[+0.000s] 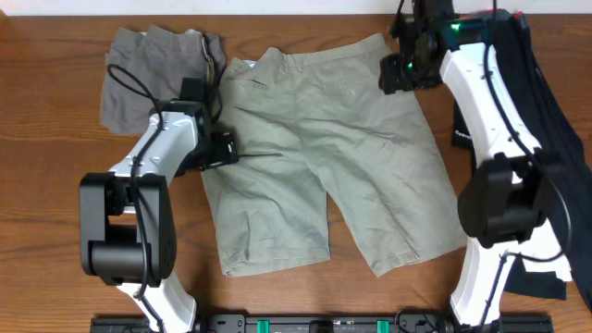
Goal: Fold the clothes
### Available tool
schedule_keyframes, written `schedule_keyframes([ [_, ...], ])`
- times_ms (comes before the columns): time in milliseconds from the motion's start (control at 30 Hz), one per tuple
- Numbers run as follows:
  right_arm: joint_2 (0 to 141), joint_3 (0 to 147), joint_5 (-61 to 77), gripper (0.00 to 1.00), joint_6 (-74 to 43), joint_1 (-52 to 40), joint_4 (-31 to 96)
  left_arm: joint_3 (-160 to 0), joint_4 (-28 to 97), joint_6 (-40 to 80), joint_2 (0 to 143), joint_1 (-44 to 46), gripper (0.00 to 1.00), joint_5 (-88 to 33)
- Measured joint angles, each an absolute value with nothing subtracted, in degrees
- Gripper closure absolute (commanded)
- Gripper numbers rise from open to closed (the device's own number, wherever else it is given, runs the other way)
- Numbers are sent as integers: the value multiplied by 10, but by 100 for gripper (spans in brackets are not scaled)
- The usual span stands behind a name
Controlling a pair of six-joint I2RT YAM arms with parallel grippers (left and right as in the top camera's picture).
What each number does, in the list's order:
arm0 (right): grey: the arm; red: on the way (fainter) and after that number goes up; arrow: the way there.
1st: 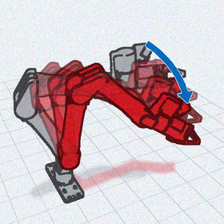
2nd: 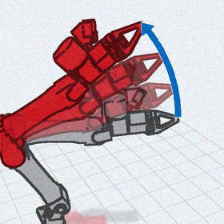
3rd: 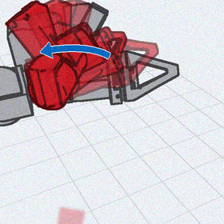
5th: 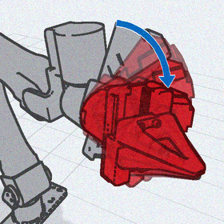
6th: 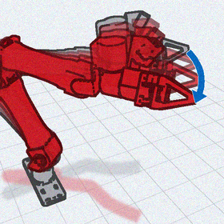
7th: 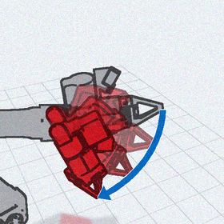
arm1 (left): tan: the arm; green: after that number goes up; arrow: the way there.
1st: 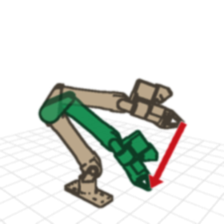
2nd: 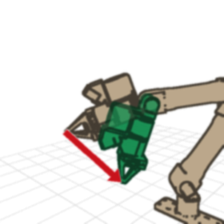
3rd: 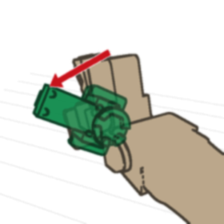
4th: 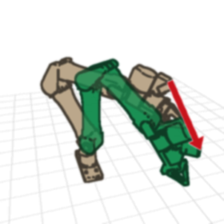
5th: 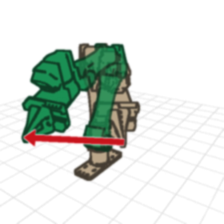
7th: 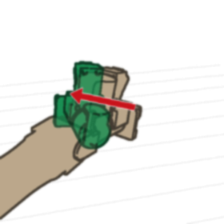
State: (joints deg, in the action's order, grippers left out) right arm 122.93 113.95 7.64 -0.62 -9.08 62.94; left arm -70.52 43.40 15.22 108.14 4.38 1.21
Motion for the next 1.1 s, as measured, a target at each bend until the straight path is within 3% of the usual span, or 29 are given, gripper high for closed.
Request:
schedule_keyframes([
  [433, 1312, 1140, -4, 31, 1, -77, 590, -705, 477, 152, 1037, 61, 1, 0],
  [567, 1347, 1140, -2, 35, 17, -59, 555, -705, 471, 152, 1034, 61, 1, 0],
  [600, 1355, 1140, 1, 38, 21, -55, 550, -705, 469, 152, 1034, 61, 1, 0],
  [700, 1380, 1139, 11, 62, 30, -42, 538, -705, 467, 152, 1034, 61, 1, 0],
  [767, 1384, 1141, 18, 97, 35, -35, 532, -705, 466, 152, 1034, 61, 1, 0],
  [1100, 1377, 1140, 42, 99, 34, 16, 523, -705, 452, 152, 1034, 61, 1, 0],
])
